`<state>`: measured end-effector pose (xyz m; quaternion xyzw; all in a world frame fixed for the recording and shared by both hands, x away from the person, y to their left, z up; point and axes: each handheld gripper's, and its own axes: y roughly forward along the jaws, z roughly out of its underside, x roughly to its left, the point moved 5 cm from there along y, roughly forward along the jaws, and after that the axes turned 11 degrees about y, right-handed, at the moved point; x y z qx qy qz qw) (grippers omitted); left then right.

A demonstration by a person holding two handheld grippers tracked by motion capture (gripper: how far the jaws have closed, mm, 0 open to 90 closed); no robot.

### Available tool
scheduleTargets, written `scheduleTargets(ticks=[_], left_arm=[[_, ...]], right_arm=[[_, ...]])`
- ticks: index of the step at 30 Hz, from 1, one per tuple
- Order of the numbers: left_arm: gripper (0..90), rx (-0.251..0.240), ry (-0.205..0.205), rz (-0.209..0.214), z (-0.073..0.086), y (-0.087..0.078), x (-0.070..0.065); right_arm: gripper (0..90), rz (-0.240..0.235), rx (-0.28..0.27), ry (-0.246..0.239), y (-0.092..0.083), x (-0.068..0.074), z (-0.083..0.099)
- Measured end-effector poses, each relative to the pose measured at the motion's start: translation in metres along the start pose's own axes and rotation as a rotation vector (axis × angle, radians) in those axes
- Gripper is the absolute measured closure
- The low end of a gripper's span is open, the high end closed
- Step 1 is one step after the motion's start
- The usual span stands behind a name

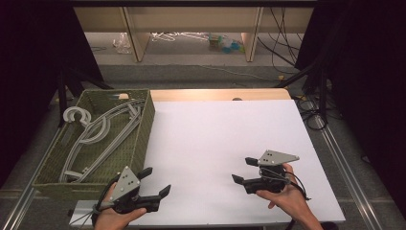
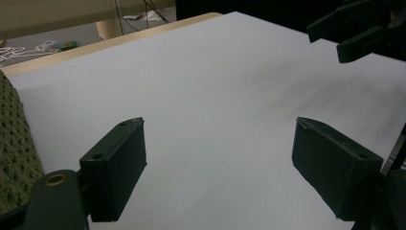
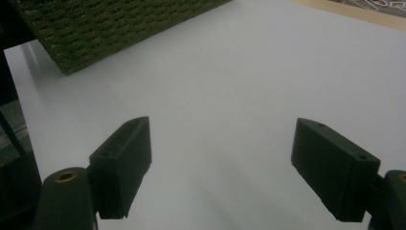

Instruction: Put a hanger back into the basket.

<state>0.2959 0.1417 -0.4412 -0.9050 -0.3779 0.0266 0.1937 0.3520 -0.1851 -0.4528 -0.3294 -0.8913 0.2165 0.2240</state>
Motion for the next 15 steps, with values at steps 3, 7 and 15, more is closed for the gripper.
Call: scheduleTargets(ticks=[3, 7, 15], left_arm=[[18.0, -0.032, -0.002, -0.006, -0.001, -0.003, 0.005], [17.6, -0.043, 0.013, 0.002, 0.004, -0.002, 0.008], [16.7, -0.038, 0.008, 0.013, 0.015, 0.003, 0.003]], right_arm=[[21.1, -0.001, -0.007, 0.016, -0.002, 0.001, 0.003], [17.8, -0.01, -0.012, 0.022, -0.005, 0.004, 0.009], [16.5, -0.002, -0.007, 0.027, -0.012, 0.012, 0.026]])
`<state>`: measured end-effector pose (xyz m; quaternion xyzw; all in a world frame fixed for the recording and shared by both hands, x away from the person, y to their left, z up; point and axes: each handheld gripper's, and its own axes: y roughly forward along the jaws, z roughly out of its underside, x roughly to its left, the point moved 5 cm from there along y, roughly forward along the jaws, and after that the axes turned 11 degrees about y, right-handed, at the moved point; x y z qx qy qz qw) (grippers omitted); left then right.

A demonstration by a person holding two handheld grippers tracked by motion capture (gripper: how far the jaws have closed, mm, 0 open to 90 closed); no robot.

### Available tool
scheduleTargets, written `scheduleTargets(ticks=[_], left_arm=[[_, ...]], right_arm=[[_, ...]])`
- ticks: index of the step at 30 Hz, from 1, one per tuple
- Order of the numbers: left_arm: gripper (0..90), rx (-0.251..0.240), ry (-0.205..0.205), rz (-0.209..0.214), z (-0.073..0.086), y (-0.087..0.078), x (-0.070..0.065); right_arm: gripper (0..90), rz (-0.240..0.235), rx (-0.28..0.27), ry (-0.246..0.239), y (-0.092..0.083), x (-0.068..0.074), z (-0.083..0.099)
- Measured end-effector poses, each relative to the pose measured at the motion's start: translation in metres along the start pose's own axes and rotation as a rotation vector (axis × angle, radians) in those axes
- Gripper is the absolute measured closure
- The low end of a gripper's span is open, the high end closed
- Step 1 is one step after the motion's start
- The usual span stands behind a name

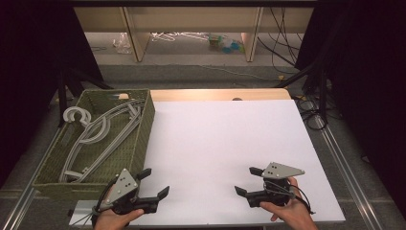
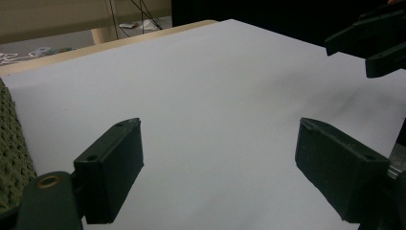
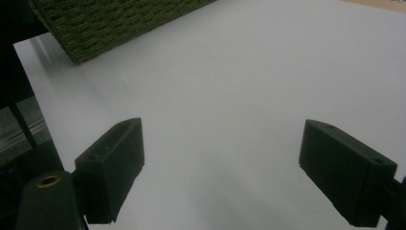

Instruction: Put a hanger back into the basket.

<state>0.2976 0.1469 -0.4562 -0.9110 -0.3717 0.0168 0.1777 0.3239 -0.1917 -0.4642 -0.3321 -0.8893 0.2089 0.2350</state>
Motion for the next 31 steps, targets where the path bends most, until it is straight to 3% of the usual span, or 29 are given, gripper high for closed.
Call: scheduleTargets(ticks=[6, 10, 13, 14, 15, 20, 21, 31], left_arm=[[16.7, 0.003, 0.003, -0.007, 0.0013, -0.0015, -0.0016], [16.7, -0.002, 0.003, -0.012, 0.0013, -0.0021, 0.0], [16.7, -0.01, 0.028, -0.016, 0.0001, -0.0033, 0.0031], [16.7, -0.011, 0.025, -0.016, 0.0001, -0.0032, 0.0034], [16.7, -0.011, -0.004, -0.021, 0.0005, -0.0028, 0.0022], [16.7, -0.009, 0.031, -0.013, 0.0005, -0.002, 0.0026], [16.7, -0.01, 0.012, -0.016, 0.0006, -0.002, 0.0015], [16.7, -0.019, 0.028, -0.016, -0.0005, -0.0026, 0.0032]], right_arm=[[16.5, 0.022, -0.009, 0.001, -0.0039, 0.0042, 0.0093], [16.5, 0.022, -0.025, -0.003, -0.0066, 0.0058, 0.009], [16.5, 0.021, -0.029, 0.001, -0.0061, 0.0063, 0.0088], [16.5, 0.022, -0.03, -0.002, -0.0059, 0.0062, 0.0087], [16.5, 0.02, -0.028, 0.0, -0.0059, 0.0065, 0.0087], [16.5, 0.008, -0.028, -0.012, -0.0053, 0.0068, 0.0081], [16.5, 0.009, -0.029, -0.013, -0.0054, 0.0068, 0.008], [16.5, 0.015, -0.042, -0.016, -0.0057, 0.007, 0.0069]])
